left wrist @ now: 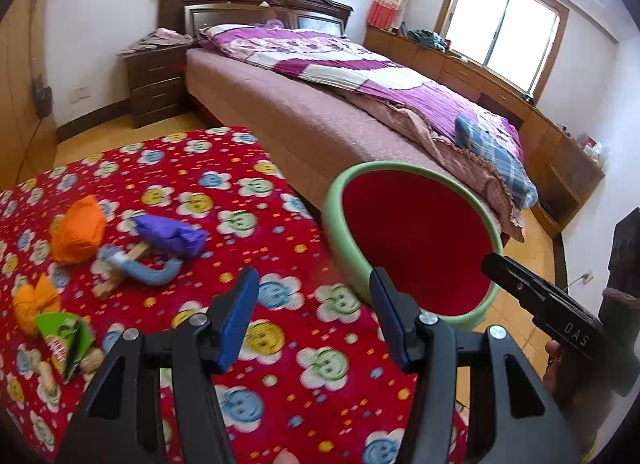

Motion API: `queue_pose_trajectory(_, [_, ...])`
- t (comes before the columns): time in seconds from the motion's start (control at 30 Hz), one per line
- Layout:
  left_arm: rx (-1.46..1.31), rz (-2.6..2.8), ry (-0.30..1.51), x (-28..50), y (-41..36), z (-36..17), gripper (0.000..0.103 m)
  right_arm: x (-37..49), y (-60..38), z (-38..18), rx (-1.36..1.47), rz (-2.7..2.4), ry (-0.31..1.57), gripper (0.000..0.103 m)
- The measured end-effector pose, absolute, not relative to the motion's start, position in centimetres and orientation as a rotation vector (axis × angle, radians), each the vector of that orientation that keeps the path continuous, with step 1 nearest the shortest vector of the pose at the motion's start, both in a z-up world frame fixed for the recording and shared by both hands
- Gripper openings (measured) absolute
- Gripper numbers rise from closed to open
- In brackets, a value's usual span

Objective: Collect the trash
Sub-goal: 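Move both tools back over the bedspread toward the foam net and purple bag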

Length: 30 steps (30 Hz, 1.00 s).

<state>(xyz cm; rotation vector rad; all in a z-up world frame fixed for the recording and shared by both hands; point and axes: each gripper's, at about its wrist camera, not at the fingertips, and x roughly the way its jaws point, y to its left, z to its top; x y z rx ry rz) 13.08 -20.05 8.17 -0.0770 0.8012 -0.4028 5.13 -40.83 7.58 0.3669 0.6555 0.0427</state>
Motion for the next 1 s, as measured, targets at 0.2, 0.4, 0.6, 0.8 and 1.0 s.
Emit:
queue_pose_trajectory(0.2, [-0.11,-0.349,0.798,12.0,-16.7,8.3,0.057,4.8,-37.8,7.9,0.346,0.088,0.67,0.055])
queue_pose_trajectory(0.4, [-0.134,-0.288,0.785,11.0,-12.9,8.6,0.057,4.7,-34.6,8.7,0.317,0.142,0.679,0.055])
queue_pose_trajectory(0.6, [-0.154,-0.233,0.784,10.5,-9.2,8.8,0.057,4.6,-31.4,9.1,0.288,0.184,0.692,0.056])
queue_pose_trajectory(0.8, [-0.154,-0.153,0.797,10.2,-5.4,8.5,0.057,4.5,-28.9,8.5,0.277,0.214,0.715,0.057])
queue_pose_trajectory(1.0, [-0.173,-0.104,0.794,10.3,-1.9,8.3,0.058,4.7,-27.4,7.9,0.273,0.22,0.741,0.057])
